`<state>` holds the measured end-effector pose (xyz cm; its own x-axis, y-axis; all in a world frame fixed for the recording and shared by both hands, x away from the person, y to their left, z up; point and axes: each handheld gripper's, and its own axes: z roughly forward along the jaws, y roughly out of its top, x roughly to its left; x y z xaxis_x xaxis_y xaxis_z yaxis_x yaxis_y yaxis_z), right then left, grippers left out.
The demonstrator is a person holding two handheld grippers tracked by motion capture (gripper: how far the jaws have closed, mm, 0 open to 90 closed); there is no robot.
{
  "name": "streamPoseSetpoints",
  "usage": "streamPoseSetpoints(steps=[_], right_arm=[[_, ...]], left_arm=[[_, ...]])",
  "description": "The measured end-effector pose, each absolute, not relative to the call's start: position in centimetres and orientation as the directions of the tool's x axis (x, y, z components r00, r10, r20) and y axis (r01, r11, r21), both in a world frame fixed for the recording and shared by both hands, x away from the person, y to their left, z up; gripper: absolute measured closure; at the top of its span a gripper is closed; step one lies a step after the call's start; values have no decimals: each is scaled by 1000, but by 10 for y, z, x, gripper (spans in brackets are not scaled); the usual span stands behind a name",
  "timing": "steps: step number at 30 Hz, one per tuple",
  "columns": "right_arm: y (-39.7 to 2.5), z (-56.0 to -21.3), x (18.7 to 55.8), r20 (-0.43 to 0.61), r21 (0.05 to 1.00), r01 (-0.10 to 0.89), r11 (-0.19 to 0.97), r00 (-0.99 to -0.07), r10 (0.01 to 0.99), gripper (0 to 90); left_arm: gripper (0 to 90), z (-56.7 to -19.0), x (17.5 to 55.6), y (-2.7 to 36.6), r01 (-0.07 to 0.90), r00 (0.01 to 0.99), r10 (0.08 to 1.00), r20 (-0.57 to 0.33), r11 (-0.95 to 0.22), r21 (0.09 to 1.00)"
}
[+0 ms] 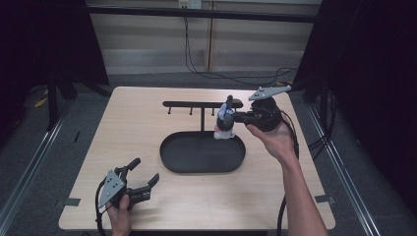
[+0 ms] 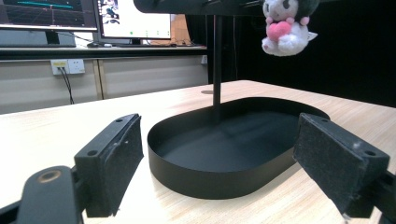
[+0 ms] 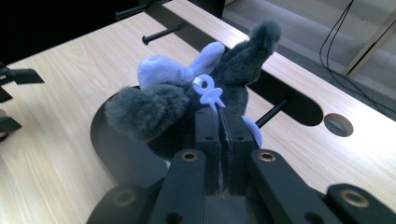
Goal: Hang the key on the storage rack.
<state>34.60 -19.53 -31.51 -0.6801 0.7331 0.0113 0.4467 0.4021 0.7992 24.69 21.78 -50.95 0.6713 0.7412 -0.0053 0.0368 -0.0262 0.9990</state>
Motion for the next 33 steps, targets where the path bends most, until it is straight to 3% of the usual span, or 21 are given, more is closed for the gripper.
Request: streamPoseSetpoints(steps=[17, 33], right_arm=[[-187, -306, 377, 81, 712, 562, 421, -661, 746, 875], [-185, -310, 383, 86, 670, 592, 448, -661, 745, 871]], left_arm=[[155, -510, 247, 218, 36, 672, 741, -7, -23, 999], [155, -510, 247, 218, 36, 672, 741, -7, -23, 999]])
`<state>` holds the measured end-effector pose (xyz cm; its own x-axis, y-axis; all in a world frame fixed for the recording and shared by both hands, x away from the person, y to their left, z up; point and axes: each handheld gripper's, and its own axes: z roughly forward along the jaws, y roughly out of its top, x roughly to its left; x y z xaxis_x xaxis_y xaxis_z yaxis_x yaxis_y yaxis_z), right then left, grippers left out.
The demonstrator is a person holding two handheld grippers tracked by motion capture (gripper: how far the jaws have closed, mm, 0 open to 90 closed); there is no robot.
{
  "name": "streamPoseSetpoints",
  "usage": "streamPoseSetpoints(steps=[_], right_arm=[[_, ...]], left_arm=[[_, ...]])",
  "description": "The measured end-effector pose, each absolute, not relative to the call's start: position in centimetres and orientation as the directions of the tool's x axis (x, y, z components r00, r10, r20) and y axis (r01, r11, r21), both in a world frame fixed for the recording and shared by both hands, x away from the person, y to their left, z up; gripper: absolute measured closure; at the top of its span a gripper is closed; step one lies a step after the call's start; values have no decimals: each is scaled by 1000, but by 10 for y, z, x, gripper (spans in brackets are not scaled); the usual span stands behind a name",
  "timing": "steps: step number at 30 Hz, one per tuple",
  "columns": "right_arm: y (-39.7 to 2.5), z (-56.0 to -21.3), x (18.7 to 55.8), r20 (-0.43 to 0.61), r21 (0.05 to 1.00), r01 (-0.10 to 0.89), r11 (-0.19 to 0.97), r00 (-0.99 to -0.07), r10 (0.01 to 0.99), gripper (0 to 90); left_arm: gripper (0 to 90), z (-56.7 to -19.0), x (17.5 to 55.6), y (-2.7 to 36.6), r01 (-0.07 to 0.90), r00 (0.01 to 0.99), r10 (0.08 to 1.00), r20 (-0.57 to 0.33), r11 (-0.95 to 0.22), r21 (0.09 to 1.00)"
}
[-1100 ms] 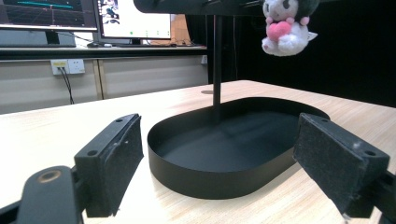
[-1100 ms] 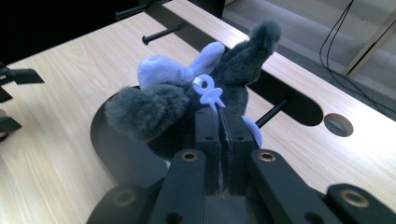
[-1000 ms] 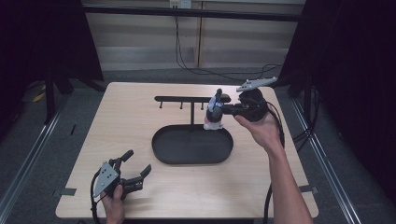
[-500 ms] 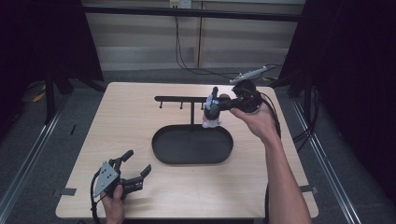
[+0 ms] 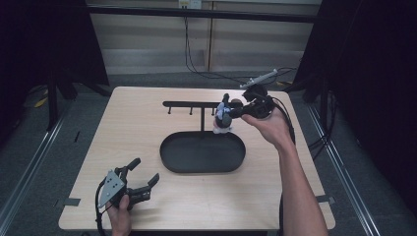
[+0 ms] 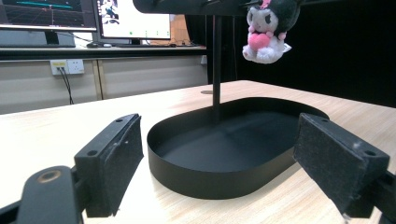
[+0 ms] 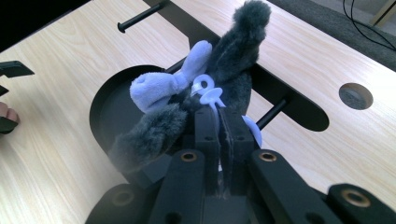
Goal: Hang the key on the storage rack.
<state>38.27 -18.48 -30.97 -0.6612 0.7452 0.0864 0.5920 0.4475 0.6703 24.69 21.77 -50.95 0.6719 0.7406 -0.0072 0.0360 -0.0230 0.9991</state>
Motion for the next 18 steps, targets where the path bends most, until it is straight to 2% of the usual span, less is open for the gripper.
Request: streamPoseSetpoints(steps=[4, 18], right_arm=[[-185, -312, 384, 92, 662, 604, 444, -654, 751, 834], [-183, -310, 385, 100, 671, 606, 427, -645, 758, 786]], left_arm=[[155, -510, 247, 218, 36, 672, 741, -7, -24, 999], [154, -510, 247, 218, 36, 673, 740, -9, -20, 999]])
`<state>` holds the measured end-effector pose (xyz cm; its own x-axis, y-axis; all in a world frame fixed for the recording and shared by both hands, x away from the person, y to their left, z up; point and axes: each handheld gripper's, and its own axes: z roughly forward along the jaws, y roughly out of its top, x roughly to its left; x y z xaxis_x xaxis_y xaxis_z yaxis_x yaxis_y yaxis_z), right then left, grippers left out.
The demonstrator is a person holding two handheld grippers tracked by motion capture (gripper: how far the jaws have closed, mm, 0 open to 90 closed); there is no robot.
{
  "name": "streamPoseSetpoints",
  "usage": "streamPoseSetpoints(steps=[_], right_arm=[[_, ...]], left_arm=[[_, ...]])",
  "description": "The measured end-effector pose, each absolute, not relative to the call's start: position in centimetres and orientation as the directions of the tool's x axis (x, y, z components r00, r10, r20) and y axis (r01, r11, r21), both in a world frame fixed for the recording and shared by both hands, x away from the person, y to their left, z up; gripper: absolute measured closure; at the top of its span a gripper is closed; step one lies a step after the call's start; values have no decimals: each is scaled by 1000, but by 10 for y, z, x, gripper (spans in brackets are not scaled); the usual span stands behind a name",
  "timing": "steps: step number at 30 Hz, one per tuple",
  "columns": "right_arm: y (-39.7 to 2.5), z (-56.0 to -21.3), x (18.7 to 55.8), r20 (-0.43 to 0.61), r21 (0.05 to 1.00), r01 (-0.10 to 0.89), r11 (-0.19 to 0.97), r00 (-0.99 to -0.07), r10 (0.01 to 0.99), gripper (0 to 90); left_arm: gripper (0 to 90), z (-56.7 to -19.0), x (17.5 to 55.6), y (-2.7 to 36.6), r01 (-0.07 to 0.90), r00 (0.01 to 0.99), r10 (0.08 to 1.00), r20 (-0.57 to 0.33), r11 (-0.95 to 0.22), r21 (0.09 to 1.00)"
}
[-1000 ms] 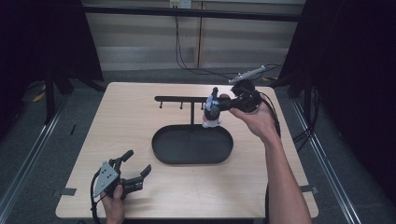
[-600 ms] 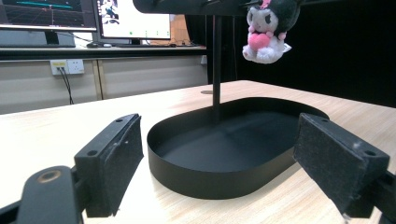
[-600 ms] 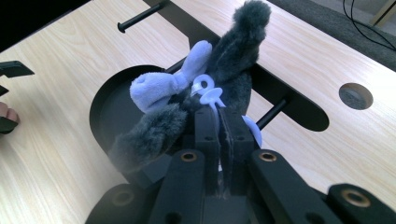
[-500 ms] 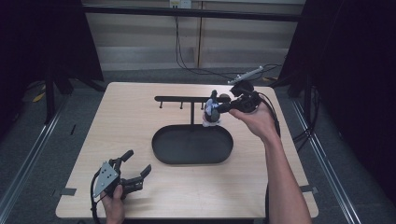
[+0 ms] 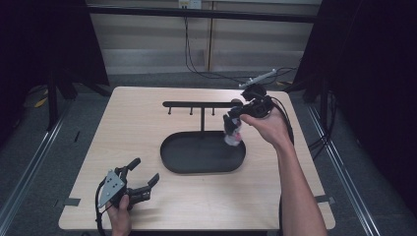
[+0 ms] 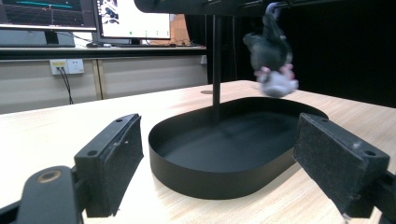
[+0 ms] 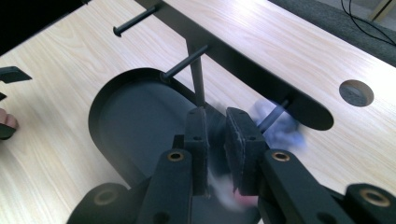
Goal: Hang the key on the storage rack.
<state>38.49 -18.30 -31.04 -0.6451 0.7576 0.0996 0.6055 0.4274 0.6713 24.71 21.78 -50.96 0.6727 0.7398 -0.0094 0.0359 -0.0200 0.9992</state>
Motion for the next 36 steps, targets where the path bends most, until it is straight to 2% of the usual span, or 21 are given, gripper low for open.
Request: streamPoseSetpoints(steps=[6, 11, 21, 27, 30, 34, 36], right_arm=[[-187, -306, 384, 110, 694, 599, 399, -636, 764, 725], [-195, -301, 380, 140, 724, 594, 351, -624, 769, 711], [-205, -310, 366, 179, 767, 579, 277, -607, 774, 637], [-209, -312, 354, 186, 758, 586, 288, -617, 765, 574], [-215, -314, 348, 175, 768, 579, 273, -600, 781, 515], [-224, -321, 337, 178, 813, 538, 221, -592, 786, 355], [-226, -327, 330, 173, 824, 529, 203, -577, 798, 309]], left_arm=[[155, -509, 247, 218, 39, 673, 740, -9, -23, 999], [155, -509, 247, 218, 37, 675, 738, -8, -24, 999], [155, -509, 247, 218, 38, 675, 738, -9, -23, 999], [154, -509, 248, 218, 44, 674, 739, -16, -18, 999], [155, -509, 248, 218, 43, 673, 740, -16, -17, 999], [155, -509, 248, 218, 41, 671, 741, -13, -20, 999], [155, -509, 248, 218, 43, 672, 741, -16, -18, 999]])
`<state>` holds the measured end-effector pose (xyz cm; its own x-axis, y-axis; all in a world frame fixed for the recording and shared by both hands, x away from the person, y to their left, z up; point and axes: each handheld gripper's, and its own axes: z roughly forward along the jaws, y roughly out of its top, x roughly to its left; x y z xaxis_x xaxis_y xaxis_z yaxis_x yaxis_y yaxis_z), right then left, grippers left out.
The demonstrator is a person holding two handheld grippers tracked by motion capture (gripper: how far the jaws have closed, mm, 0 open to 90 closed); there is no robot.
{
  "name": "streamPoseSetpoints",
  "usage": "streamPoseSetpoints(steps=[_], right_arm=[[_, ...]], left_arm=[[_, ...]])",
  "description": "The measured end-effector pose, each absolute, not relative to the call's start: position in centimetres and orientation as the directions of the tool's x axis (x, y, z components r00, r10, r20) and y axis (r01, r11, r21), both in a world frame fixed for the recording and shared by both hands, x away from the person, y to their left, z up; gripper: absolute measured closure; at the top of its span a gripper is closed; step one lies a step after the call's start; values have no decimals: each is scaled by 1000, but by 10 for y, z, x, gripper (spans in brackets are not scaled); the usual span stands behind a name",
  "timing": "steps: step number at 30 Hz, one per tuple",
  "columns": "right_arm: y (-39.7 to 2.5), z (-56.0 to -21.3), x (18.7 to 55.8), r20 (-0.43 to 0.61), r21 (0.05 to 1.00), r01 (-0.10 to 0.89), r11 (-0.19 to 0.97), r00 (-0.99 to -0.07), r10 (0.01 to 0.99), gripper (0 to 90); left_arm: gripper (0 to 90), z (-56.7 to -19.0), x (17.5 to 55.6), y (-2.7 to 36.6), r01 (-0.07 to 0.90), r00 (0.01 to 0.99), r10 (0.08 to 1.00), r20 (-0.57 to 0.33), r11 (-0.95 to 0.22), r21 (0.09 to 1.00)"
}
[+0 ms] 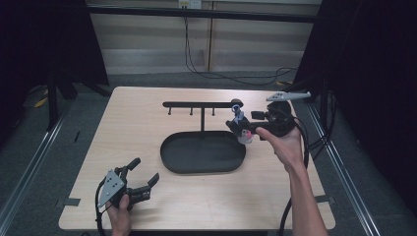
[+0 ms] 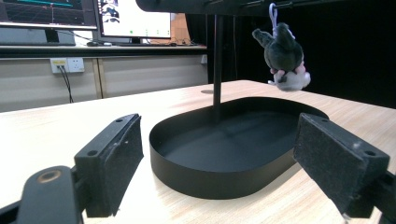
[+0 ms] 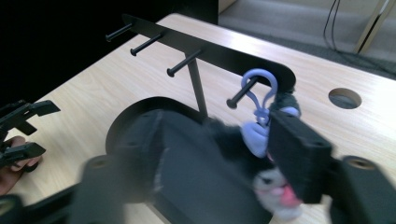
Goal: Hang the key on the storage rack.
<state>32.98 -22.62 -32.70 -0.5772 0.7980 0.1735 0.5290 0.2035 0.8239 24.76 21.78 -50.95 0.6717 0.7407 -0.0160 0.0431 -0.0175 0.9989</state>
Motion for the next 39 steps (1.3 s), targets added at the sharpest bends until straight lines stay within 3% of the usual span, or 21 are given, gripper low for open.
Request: streamPoseSetpoints(steps=[6, 8, 16, 25, 31, 36, 39], right_arm=[[-242, -348, 310, 210, 855, 506, 114, -538, 816, 216], [-248, -354, 304, 203, 856, 505, 110, -524, 827, 148], [-264, -373, 278, 215, 886, 462, 44, -493, 843, 147], [-258, -421, 244, 171, 933, 358, -32, -364, 916, 172], [-248, -454, 229, 125, 951, 307, -30, -297, 947, 164], [-240, -480, 222, -1, 985, 167, 41, -232, 973, 155], [-237, -495, 220, -20, 989, 142, 53, -223, 975, 157]], left_arm=[[155, -509, 247, 218, 41, 671, 741, -11, -22, 999], [155, -509, 247, 218, 41, 671, 741, -13, -20, 999], [155, -509, 248, 218, 42, 667, 745, -15, -18, 999], [155, -509, 248, 218, 45, 666, 745, -19, -15, 999], [155, -509, 248, 218, 41, 666, 746, -13, -20, 999], [155, -509, 247, 218, 43, 668, 744, -16, -17, 999], [155, -509, 248, 218, 40, 665, 747, -12, -20, 999]])
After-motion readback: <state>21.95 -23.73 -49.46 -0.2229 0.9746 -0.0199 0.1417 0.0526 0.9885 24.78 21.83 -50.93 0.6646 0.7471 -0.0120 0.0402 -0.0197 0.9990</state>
